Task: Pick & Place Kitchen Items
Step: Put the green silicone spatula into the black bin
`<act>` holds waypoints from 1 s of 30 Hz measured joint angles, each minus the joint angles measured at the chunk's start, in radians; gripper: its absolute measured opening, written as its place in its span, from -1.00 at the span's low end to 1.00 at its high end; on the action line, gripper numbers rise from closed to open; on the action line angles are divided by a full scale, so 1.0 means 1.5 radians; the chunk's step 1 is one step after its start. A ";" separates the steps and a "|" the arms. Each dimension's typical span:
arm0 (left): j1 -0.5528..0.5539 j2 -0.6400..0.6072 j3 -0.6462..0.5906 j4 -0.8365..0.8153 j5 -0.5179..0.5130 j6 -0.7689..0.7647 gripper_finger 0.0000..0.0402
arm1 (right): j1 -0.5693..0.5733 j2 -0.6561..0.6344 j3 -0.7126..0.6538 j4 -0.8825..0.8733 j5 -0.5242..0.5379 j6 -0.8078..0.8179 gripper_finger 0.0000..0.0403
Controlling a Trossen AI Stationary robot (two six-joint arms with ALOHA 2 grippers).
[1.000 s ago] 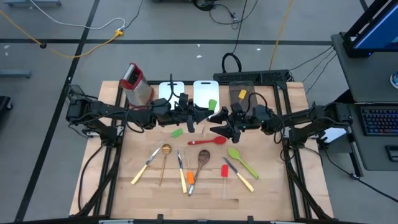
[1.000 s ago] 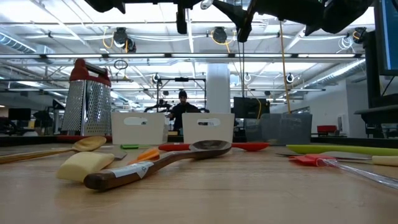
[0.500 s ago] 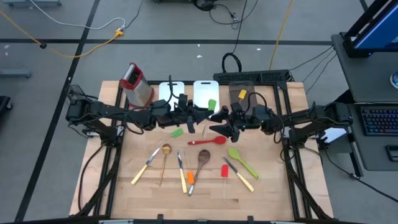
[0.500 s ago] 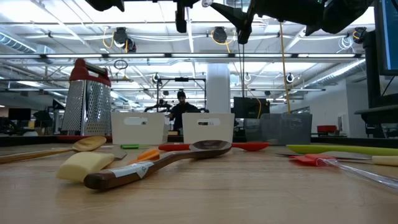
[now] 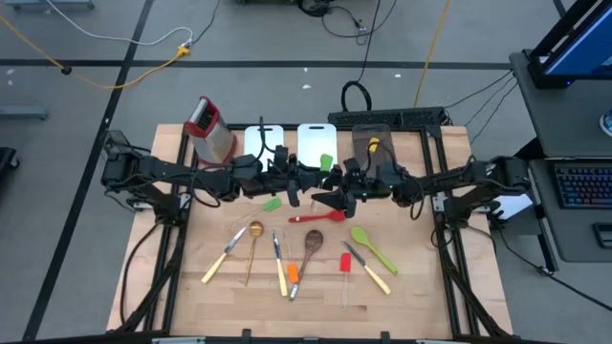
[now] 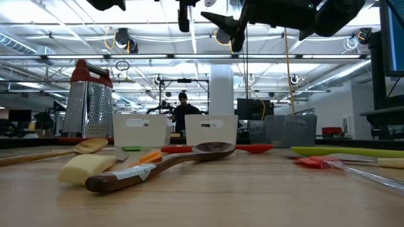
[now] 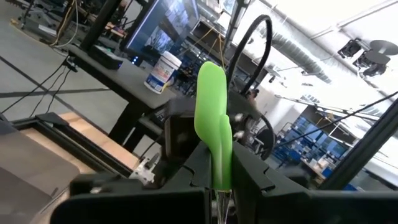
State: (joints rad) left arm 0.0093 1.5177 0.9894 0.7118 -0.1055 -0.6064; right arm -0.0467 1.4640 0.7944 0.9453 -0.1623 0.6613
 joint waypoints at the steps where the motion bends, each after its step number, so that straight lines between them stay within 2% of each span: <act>1: 0.000 0.000 0.000 -0.002 0.000 0.000 -0.90 | 0.000 0.000 0.002 -0.002 0.000 -0.001 0.36; 6: -0.004 0.000 0.000 -0.007 0.000 -0.002 -0.90 | -0.006 -0.013 0.004 -0.022 -0.033 0.003 0.29; 14: -0.003 0.001 0.000 -0.015 0.000 -0.010 -0.90 | -0.013 -0.032 0.004 -0.082 -0.030 0.006 0.05; 21: -0.004 0.001 0.000 -0.026 0.000 -0.016 -0.90 | -0.016 -0.031 0.004 -0.088 -0.032 0.011 -0.37; 27: -0.003 0.001 0.000 -0.042 -0.002 -0.020 -0.90 | -0.016 -0.031 0.004 -0.088 -0.035 0.007 -0.87; 30: -0.003 0.001 -0.001 -0.045 -0.001 -0.023 -0.90 | -0.016 -0.031 0.004 -0.088 -0.036 0.004 -0.95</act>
State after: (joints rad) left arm 0.0048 1.5188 0.9886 0.6445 -0.1071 -0.6414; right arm -0.0708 1.4174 0.8003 0.8129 -0.2164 0.6669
